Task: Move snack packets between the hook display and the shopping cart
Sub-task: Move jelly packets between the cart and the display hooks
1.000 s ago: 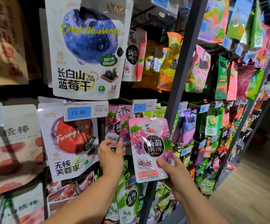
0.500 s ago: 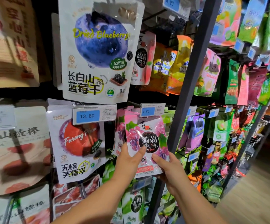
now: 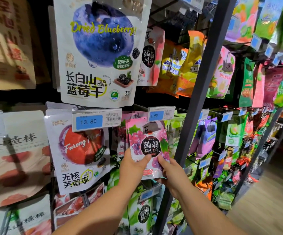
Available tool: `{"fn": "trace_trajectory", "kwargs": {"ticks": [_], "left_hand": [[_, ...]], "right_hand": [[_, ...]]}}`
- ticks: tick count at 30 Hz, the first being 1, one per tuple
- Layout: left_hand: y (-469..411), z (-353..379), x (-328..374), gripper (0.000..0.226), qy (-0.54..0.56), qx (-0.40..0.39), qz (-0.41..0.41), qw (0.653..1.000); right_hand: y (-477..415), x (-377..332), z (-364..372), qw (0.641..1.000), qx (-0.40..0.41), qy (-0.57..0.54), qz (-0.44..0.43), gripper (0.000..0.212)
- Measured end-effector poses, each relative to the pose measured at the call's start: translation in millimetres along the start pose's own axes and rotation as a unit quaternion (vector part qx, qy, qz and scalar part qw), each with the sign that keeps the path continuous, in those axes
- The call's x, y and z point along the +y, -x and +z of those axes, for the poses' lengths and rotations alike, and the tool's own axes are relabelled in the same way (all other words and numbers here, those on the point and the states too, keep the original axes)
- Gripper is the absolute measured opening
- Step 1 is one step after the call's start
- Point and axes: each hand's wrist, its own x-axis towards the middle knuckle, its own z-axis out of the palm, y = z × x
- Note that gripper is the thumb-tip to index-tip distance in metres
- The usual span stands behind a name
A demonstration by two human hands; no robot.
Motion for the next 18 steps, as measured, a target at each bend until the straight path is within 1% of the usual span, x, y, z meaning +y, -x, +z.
{"fn": "trace_trajectory", "kwargs": {"ticks": [3,5,6,8,9,11,13,14,15,17,18], "left_hand": [[-9.2,0.8,-6.2,0.051,-0.018,0.014,-0.020,1.000],[-15.4,2.1,-10.2,0.059,-0.027,0.026,-0.032,0.999],[-18.0,2.5,-10.9,0.061,-0.028,0.030,-0.035,0.999],[-23.9,3.1,-12.1,0.062,-0.034,0.040,-0.036,0.998],[-26.5,3.5,-12.8,0.065,-0.040,0.042,-0.042,0.997],[-31.8,3.8,-14.5,0.070,-0.054,0.045,-0.048,0.996],[-36.9,3.4,-17.8,0.063,-0.061,0.050,-0.042,0.996],[-38.9,3.0,-18.3,0.058,-0.063,0.051,-0.039,0.996],[-40.2,2.6,-17.3,0.057,-0.065,0.053,-0.041,0.996],[-45.6,1.8,-17.7,0.064,-0.080,0.059,-0.050,0.994],[-48.5,1.3,-19.1,0.064,-0.087,0.060,-0.052,0.993]], "right_hand": [[-12.4,2.0,4.8,0.999,0.015,0.024,0.019,0.021],[-21.9,5.3,8.6,0.998,0.027,0.041,0.030,0.029],[-28.0,7.2,10.5,0.997,0.036,0.057,0.032,0.037],[-44.0,14.3,11.9,0.995,0.045,0.078,0.034,0.062],[-56.4,21.9,10.2,0.995,0.044,0.082,0.037,0.070],[-74.2,30.5,9.9,0.995,0.041,0.085,0.038,0.077],[-78.3,27.0,14.1,0.993,0.045,0.099,0.037,0.083],[-76.0,21.8,17.7,0.992,0.051,0.108,0.034,0.083],[-75.9,19.1,19.9,0.991,0.057,0.117,0.036,0.078],[-77.2,16.1,23.7,0.988,0.066,0.136,0.040,0.061],[-77.3,14.5,25.5,0.986,0.068,0.146,0.039,0.058]]}}
